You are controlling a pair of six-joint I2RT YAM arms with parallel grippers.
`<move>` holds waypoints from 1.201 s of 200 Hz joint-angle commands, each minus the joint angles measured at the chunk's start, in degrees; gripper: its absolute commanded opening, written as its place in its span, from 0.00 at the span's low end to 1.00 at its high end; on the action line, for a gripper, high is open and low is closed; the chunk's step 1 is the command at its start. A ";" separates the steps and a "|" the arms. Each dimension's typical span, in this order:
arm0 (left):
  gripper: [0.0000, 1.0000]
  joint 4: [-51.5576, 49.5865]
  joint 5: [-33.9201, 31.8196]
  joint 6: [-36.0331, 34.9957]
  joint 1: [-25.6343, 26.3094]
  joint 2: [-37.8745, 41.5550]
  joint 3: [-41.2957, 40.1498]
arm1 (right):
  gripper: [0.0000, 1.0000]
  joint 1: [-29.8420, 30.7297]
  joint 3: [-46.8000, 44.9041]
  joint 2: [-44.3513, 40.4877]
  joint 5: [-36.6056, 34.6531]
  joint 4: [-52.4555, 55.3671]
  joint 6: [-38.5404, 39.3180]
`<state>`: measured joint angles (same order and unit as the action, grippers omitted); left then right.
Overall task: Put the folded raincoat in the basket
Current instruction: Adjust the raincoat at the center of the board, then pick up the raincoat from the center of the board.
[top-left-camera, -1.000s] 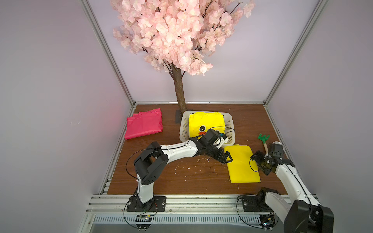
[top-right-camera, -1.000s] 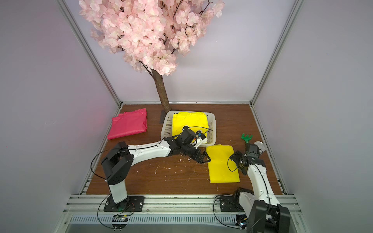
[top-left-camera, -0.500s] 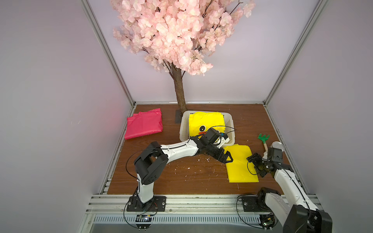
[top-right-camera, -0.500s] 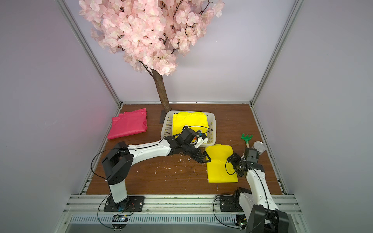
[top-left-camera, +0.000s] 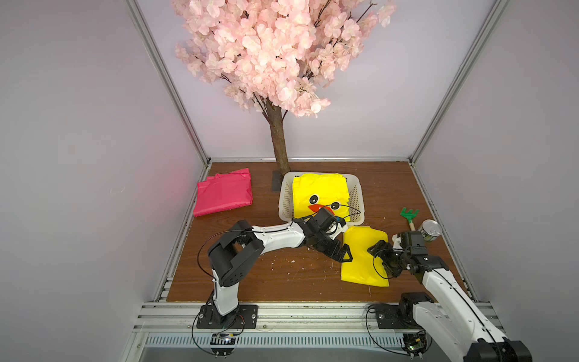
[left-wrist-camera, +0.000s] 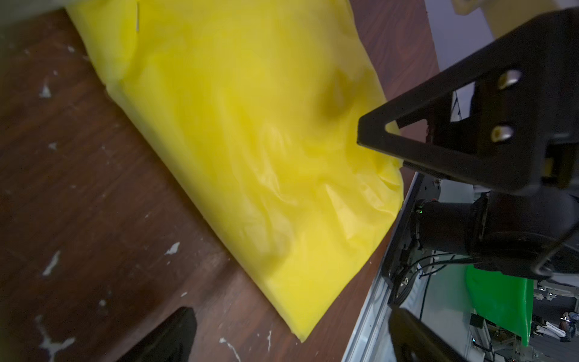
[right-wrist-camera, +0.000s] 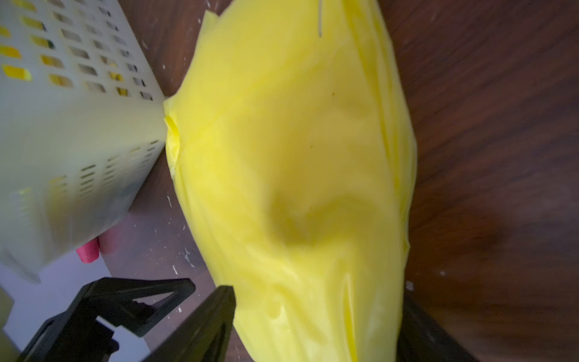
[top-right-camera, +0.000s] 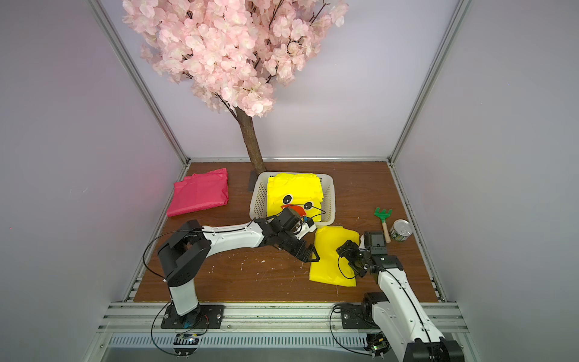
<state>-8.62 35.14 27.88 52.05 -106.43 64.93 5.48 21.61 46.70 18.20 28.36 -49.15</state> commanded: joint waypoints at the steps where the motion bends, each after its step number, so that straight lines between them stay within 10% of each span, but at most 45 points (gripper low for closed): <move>1: 1.00 2.81 1.38 2.59 -1.66 1.71 -0.84 | 0.81 1.12 1.47 -1.84 -6.10 3.33 -1.07; 38: 1.00 4.42 1.55 5.33 -2.04 0.08 0.56 | 0.80 1.03 1.12 -3.07 -14.04 6.07 0.12; 182: 0.86 2.45 1.83 7.11 -0.55 -7.12 3.87 | 0.61 1.03 -2.16 -3.27 -9.31 1.34 1.49; 240: 0.96 -0.43 -5.38 3.51 0.06 1.54 -3.98 | 0.61 1.03 -0.96 -4.70 -9.35 2.58 2.17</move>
<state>-2.26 35.14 33.10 51.40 -108.84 66.06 6.37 19.29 42.94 7.92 30.30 -47.97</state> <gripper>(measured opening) 0.951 0.612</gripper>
